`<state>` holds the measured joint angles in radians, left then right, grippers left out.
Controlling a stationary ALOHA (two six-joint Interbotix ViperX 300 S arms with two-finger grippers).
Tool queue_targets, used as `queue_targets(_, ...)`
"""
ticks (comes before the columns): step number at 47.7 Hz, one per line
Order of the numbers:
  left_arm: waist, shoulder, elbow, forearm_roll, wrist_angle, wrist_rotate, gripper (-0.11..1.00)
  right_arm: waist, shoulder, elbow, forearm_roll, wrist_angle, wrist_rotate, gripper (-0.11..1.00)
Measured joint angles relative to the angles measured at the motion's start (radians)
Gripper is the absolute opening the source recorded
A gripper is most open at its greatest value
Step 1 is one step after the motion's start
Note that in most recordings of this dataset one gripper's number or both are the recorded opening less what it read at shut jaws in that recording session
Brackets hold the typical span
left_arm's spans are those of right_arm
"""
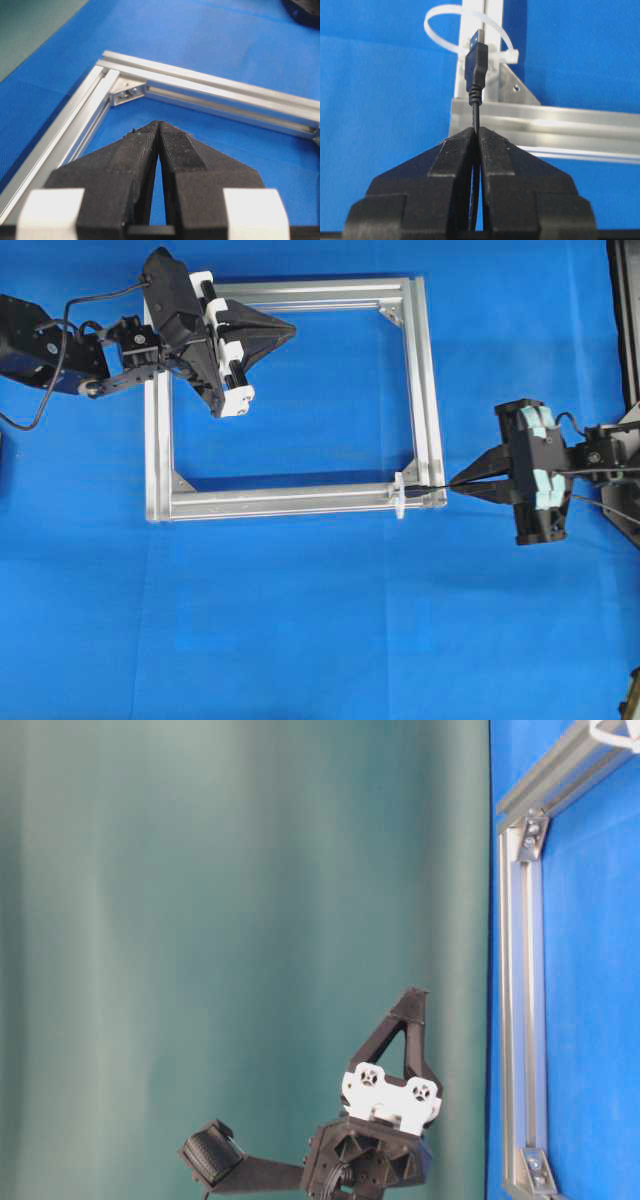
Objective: Insert the wire through the string loop located on the right side.
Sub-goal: 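Push the USB plug leftward through the white zip-tie loop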
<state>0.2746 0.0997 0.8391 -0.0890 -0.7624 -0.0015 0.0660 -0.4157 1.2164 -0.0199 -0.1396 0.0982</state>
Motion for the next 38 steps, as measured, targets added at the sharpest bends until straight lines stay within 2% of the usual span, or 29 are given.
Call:
queue_targets(24,-0.003,0.000,0.000,0.000,0.000,-0.002,-0.02,0.003,0.207,-0.129,0.000,-0.075,0.002,-0.03)
queue_targets(38,-0.005,0.000,0.000,0.000,0.000,-0.002,-0.02,0.005,0.232,-0.152,0.000,-0.091,0.002,-0.03)
